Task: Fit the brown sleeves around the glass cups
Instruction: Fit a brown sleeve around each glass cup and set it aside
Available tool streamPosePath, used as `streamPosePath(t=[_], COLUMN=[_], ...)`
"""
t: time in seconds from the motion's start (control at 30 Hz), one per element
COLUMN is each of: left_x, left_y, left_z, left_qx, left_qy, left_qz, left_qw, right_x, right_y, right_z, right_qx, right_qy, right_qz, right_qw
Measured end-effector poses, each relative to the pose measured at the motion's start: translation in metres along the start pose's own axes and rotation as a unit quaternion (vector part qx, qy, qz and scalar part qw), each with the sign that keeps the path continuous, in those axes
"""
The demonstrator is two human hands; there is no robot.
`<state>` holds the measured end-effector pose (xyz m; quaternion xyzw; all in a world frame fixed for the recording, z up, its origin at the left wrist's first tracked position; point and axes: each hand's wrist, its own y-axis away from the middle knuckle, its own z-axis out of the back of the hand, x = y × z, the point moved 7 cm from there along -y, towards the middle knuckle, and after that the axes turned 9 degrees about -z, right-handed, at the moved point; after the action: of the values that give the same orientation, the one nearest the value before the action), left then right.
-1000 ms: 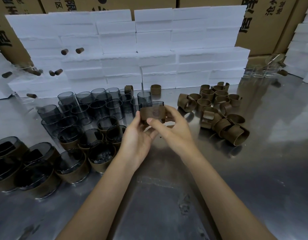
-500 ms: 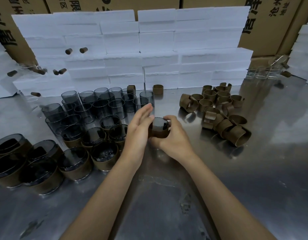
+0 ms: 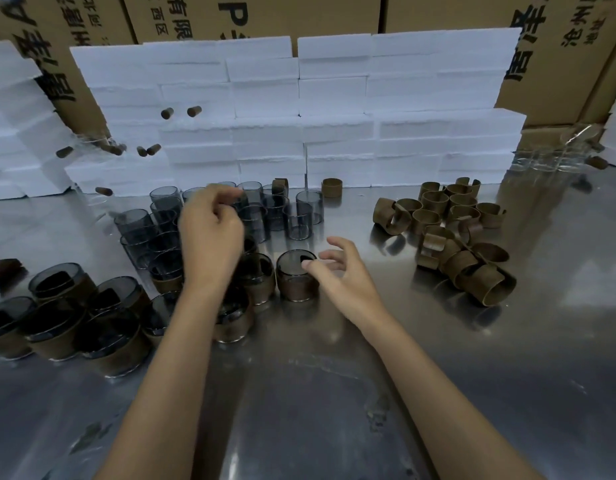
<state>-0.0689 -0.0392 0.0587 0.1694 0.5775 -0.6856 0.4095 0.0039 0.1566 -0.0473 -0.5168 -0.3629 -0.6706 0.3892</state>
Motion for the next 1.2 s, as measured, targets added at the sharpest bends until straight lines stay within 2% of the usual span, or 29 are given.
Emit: streamPosePath(t=[0.07,0.1,0.2,0.27,0.33,0.47,0.57,0.63,0.73,0.83,0.93,1.0,1.07,1.13,1.2], left_x=[0.027,0.044,0.088,0.101,0.106,0.102,0.079,0.057,0.023,-0.018,-0.049,-0.06,-0.064,-0.06,-0.054], left_y=[-0.028,-0.04,-0.055,-0.052,-0.05,-0.047,-0.05,-0.053,-0.044,-0.017,0.018,0.039,0.053,0.062,0.069], left_z=[0.018,0.024,0.028,0.024,0.021,0.025,0.023,0.013,-0.011,-0.047,-0.088,-0.112,-0.131,-0.143,-0.147], left_qx=[0.002,0.029,0.183,0.243,0.247,0.19,0.161,0.162,0.192,0.267,0.333,0.353,0.337,0.315,0.291], left_qy=[-0.132,-0.205,-0.405,-0.447,-0.443,-0.417,-0.379,-0.303,-0.087,0.102,0.246,0.272,0.265,0.218,0.19], left_qz=[0.038,0.074,0.153,0.157,0.157,0.169,0.113,0.071,0.081,0.094,0.11,0.127,0.139,0.117,0.106], left_qw=[0.99,0.975,0.883,0.846,0.847,0.873,0.904,0.936,0.974,0.954,0.903,0.886,0.893,0.916,0.932], right_x=[0.001,0.001,0.002,0.002,0.001,0.001,0.0,0.0,0.003,0.008,0.01,0.012,0.011,0.007,0.004], right_y=[0.0,0.0,0.0,0.0,-0.001,-0.001,-0.001,-0.001,-0.002,-0.003,-0.003,0.0,0.002,-0.001,-0.006], right_z=[0.003,0.004,0.005,0.006,0.007,0.01,0.014,0.019,0.028,0.036,0.037,0.039,0.042,0.044,0.048], right_qx=[0.0,0.001,0.001,0.0,-0.001,0.0,-0.007,-0.019,-0.037,-0.027,0.078,0.152,0.19,0.179,0.114], right_qy=[-0.027,-0.035,-0.049,-0.054,-0.062,-0.085,-0.109,-0.116,-0.139,-0.187,-0.264,-0.323,-0.363,-0.327,-0.264], right_qz=[-0.008,-0.009,-0.01,-0.012,-0.014,-0.023,-0.039,-0.048,-0.055,-0.077,-0.089,-0.075,-0.084,-0.084,-0.076], right_qw=[1.0,0.999,0.999,0.998,0.998,0.996,0.993,0.992,0.988,0.979,0.957,0.931,0.908,0.924,0.955])
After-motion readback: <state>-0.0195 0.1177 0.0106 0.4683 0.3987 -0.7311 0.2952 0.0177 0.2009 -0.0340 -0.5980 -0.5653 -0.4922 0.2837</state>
